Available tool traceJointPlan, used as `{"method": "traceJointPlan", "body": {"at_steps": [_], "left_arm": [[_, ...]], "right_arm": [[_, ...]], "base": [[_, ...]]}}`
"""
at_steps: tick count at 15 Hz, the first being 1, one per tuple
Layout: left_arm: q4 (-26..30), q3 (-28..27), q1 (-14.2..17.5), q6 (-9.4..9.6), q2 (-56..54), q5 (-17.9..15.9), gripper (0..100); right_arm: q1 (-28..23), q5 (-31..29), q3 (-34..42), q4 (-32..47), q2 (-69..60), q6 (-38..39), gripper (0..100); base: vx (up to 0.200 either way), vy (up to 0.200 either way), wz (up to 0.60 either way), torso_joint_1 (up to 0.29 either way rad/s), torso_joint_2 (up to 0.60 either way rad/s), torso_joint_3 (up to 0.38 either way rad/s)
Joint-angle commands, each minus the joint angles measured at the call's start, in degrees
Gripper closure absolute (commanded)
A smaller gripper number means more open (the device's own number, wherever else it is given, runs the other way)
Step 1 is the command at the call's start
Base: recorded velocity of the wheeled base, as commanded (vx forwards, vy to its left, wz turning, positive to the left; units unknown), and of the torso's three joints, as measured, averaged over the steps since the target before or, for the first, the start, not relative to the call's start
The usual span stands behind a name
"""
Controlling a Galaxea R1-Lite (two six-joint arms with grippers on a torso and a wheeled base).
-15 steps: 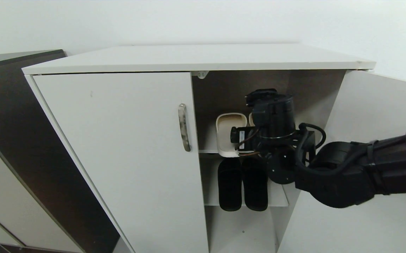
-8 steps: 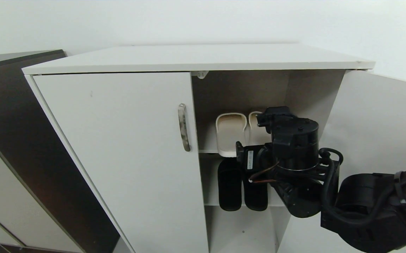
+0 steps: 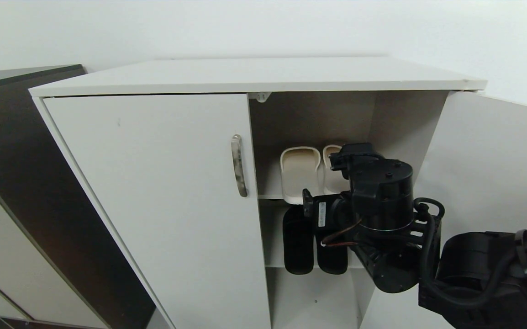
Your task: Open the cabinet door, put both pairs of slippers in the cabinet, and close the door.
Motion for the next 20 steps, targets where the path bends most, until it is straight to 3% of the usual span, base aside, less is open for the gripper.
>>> {"method": "traceJointPlan", "body": {"at_steps": [1, 20], "left_arm": [[-0.01, 0.00, 0.02, -0.05, 0.08, 0.05, 100], [-0.01, 0.00, -0.07, -0.14, 0.08, 0.05, 100]], "right_arm": [[0.05, 0.00, 0.03, -0.05, 0.21, 0.01, 0], [-0.39, 0.09, 0.65, -0.14, 0.29, 0.10, 0]], "base": [[0.000, 0.000, 0.00, 0.000, 0.00, 0.000], [-0.189, 0.000, 0.00, 0.001, 0.00, 0.002]]}}
